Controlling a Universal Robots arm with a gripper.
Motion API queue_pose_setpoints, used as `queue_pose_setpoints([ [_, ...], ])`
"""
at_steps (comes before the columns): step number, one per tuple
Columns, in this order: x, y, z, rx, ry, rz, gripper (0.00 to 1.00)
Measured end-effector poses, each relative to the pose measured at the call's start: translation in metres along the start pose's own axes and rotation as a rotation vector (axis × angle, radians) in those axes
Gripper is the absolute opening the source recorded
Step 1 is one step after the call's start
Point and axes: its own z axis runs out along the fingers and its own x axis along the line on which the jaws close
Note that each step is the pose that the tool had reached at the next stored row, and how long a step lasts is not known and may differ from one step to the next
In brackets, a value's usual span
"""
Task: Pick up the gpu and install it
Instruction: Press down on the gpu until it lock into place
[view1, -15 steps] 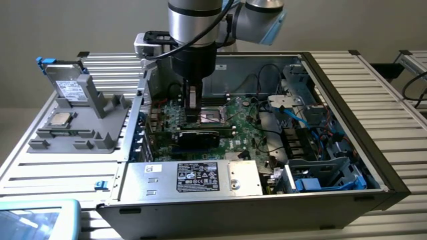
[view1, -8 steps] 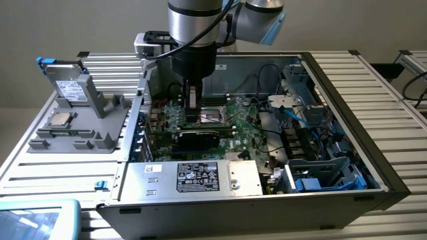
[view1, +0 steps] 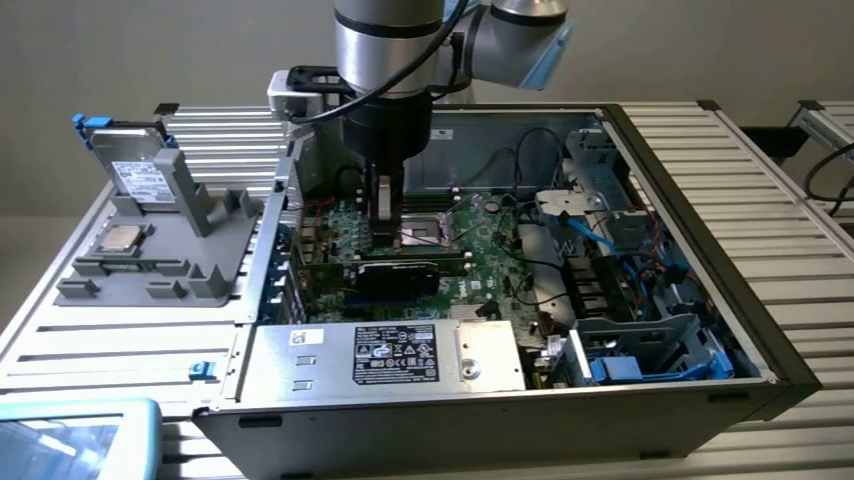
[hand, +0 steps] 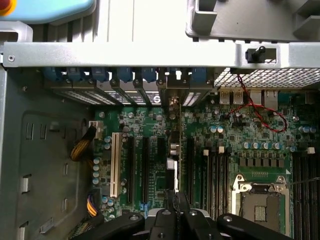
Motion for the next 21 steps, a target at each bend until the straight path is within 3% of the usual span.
queue_pose_setpoints([
  [4, 0.001, 0.0030, 0.0076, 0.0000, -0.0001, 0.000, 0.12],
  [10, 0.000, 0.0195, 0.0195, 0.0000, -0.0001, 0.000, 0.12],
  [13, 0.000, 0.0239, 0.0245, -0.0001, 0.0000, 0.000, 0.12],
  [21, -0.003, 0.0288, 0.0250, -0.0002, 0.0000, 0.000, 0.12],
])
